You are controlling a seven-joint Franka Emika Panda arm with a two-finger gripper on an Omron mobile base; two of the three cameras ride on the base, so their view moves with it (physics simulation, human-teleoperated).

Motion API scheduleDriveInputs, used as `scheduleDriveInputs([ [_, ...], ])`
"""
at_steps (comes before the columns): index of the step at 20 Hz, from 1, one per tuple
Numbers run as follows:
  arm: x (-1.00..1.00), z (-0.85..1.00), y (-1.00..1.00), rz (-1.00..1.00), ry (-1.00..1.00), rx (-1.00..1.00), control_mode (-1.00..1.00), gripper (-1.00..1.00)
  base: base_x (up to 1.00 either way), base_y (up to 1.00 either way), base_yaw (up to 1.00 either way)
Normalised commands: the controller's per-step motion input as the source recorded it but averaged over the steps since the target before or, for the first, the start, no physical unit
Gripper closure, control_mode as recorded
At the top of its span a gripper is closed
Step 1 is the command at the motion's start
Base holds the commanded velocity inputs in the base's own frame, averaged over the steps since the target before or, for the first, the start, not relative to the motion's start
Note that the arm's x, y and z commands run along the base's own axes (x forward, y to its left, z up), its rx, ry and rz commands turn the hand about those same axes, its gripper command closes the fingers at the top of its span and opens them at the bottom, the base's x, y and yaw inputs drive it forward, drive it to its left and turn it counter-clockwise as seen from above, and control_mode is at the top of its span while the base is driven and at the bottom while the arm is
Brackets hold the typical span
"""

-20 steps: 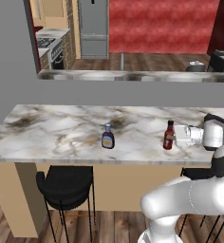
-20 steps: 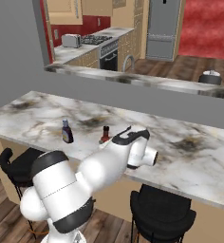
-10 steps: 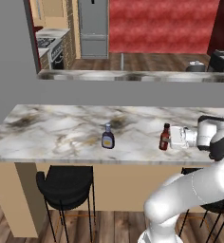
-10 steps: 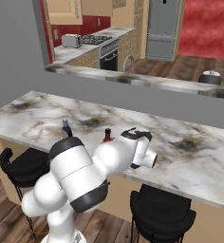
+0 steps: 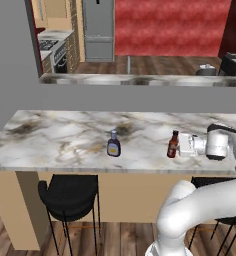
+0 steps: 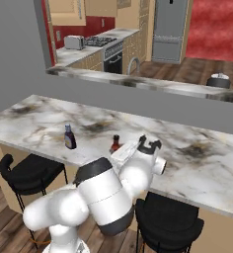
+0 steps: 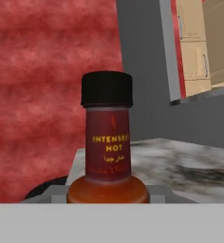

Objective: The dining table condiment station is running low on condiment bottle. Refill the condiment station by opening the cabinet and taking the condiment bottle from the cabinet and placing it on the dining table.

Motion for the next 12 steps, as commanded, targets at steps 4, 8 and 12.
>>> scheduleDriveInputs([
  [4, 0.18, -0.29, 0.0, 0.0, 0.0, 0.0, -1.0, 1.0, 0.0, 0.0, 0.0],
  [8, 0.12, -0.31, 0.0, 0.0, 0.0, 0.0, -1.0, 1.0, 0.0, 0.0, 0.0],
  [12, 0.14, -0.2, 0.0, 0.0, 0.0, 0.0, -1.0, 1.0, 0.0, 0.0, 0.0],
])
